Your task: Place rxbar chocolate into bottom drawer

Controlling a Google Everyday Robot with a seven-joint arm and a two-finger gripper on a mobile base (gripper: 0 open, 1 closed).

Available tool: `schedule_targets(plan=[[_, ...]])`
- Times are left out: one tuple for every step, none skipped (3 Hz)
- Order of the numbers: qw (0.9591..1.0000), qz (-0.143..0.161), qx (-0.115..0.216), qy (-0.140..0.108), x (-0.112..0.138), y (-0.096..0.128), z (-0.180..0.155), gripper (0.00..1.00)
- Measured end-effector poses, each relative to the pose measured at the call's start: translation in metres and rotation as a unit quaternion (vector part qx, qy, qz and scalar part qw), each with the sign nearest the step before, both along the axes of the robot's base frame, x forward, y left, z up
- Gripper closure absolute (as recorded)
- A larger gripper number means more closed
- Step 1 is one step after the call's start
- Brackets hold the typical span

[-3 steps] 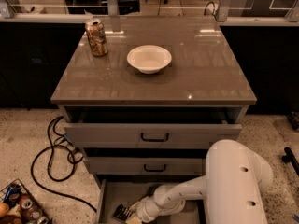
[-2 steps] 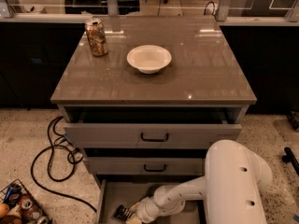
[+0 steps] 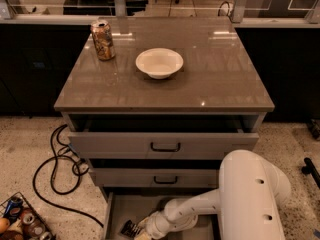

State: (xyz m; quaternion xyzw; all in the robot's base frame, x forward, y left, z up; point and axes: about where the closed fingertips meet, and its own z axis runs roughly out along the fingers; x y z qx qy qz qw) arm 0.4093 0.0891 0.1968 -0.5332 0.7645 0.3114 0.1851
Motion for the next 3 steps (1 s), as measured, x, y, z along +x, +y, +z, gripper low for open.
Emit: schedule_targets(plan=[[1.0000,0.001,0.000,0.001,-0.0012,0.0009,-0.0005,0.17],[1.0000,0.002,0.001,0.002,-0.0027,0.0020,-0.0010,0.00],[1.0000,0.002,0.001,0.002,-0.0027,0.0020,-0.0010,0.00]])
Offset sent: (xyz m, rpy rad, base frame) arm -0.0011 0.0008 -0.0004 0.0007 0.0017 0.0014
